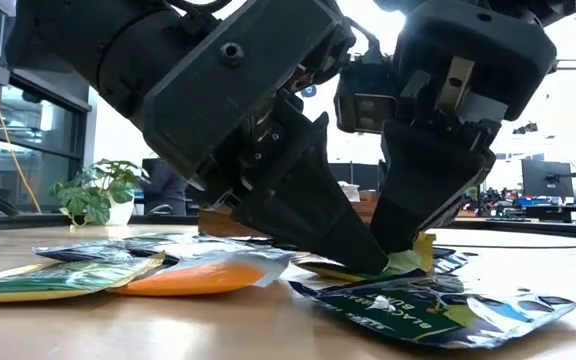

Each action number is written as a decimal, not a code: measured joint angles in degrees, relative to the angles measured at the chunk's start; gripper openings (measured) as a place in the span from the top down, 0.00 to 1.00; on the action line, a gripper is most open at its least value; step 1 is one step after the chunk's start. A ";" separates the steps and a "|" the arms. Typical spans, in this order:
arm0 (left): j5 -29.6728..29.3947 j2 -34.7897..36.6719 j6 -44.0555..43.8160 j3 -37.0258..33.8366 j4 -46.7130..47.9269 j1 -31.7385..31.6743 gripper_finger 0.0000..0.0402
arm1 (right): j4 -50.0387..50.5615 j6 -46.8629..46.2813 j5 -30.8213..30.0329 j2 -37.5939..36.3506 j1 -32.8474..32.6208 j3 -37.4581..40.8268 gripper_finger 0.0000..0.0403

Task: Pick & Place Tea
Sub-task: Put the yellow tea bag into the middle section of the wooden organizer

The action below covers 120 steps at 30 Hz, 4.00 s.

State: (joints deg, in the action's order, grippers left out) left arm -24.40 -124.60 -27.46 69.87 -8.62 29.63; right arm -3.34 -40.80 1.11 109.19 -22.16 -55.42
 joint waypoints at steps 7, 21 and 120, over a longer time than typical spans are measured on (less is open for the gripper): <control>-0.02 -0.04 0.07 0.00 -0.44 -0.02 0.97 | 0.31 0.91 -0.04 -0.82 -0.02 0.07 0.97; 4.10 5.78 6.48 -0.46 3.55 -0.08 0.97 | 0.40 3.29 -0.96 -0.97 0.00 0.00 0.99; 7.13 24.76 12.61 -46.60 -61.68 -2.25 0.97 | 22.94 86.31 -9.59 -6.46 32.02 -18.86 1.00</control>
State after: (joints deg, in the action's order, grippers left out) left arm -17.28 -99.83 -14.85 23.27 -70.30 27.38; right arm 19.60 45.52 -8.48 102.72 9.87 -74.28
